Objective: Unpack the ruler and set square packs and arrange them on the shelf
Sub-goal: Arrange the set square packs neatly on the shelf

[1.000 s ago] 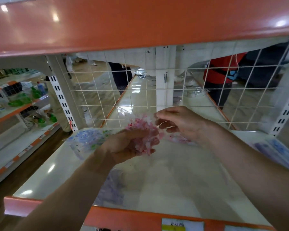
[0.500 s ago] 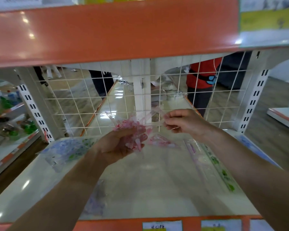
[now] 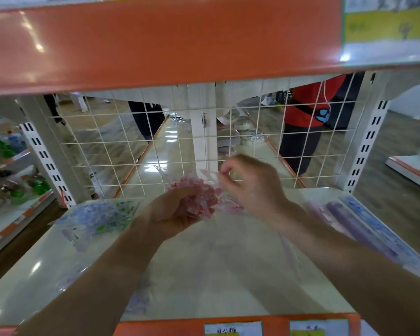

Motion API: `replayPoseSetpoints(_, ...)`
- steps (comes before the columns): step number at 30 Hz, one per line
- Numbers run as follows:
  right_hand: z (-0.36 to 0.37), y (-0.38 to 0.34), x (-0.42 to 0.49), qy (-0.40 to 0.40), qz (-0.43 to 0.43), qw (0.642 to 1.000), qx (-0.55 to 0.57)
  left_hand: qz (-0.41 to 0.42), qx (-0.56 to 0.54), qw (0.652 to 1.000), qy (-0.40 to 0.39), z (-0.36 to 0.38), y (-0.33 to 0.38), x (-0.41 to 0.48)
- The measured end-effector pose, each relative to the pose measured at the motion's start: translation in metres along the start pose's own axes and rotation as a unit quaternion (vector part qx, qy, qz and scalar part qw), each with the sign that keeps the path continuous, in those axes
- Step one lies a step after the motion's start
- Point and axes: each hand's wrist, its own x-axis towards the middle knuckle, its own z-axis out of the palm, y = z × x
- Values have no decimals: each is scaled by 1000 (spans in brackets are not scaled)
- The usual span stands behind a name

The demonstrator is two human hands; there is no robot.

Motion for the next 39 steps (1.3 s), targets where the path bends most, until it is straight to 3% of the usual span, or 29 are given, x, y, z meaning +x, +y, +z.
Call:
replayPoseSetpoints(4,6,-14,-10,-65,-54,996,-36,28,-8,999,-36,6,2,0)
replayPoseSetpoints(9,5,-14,-14,-169,-41,984,47,28,24,999,-22,3,1,-5)
replayPoseSetpoints(12,-3,0,-6,-93,4,990,105,25,30,999,-22,-4,2,-6)
replayPoseSetpoints(14,-14,12,2,-76,22,995,58,30,46,998,-26,-7,5,-9)
replayPoseSetpoints(18,-27,22,8,-180,-5,983,-43,34,68,996,-45,-6,8,-11)
replayPoseSetpoints(22,-29,20,7,-212,-2,975,-68,28,62,997,-43,-5,8,-10)
replayPoseSetpoints(27,-27,29,8,-237,124,962,-64,39,42,998,15,-16,12,-7)
replayPoseSetpoints(31,-19,42,6,-291,214,928,-97,34,-13,998,60,-27,12,-12)
replayPoseSetpoints(39,18,66,-4,-363,301,876,-106,28,-10,998,51,-39,14,-8)
